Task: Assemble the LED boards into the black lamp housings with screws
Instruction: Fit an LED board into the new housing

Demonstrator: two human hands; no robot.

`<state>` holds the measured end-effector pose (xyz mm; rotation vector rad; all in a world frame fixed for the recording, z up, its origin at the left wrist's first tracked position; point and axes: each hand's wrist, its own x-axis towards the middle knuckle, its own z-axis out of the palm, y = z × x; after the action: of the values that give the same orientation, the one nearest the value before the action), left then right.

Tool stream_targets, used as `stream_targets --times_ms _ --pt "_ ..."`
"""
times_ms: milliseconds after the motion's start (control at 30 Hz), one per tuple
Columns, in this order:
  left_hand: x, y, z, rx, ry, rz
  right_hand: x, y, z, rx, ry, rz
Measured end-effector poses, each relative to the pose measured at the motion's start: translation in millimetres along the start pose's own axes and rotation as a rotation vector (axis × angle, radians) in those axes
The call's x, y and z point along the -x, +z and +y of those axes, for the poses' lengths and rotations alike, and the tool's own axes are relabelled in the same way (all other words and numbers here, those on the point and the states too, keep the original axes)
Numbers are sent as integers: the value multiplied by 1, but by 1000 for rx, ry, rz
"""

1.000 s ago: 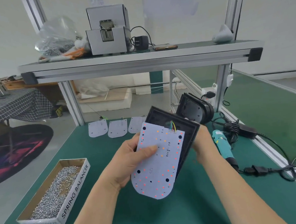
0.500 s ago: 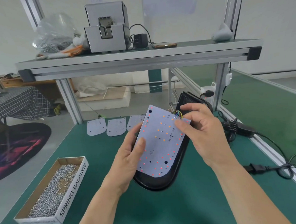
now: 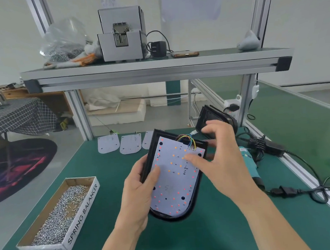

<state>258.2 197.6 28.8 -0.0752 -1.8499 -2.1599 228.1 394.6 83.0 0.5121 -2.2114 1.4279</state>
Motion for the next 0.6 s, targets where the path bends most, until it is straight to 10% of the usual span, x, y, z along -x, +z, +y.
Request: stream_targets --times_ms 267,433,600 --pt "1 -14 13 28 -190 -285 19 10 -1 -33 -96 -143" --pt "5 -8 9 191 -268 -261 5 10 16 -769 349 -371" --pt "7 -5 12 246 -299 -297 15 24 17 -244 111 -532"
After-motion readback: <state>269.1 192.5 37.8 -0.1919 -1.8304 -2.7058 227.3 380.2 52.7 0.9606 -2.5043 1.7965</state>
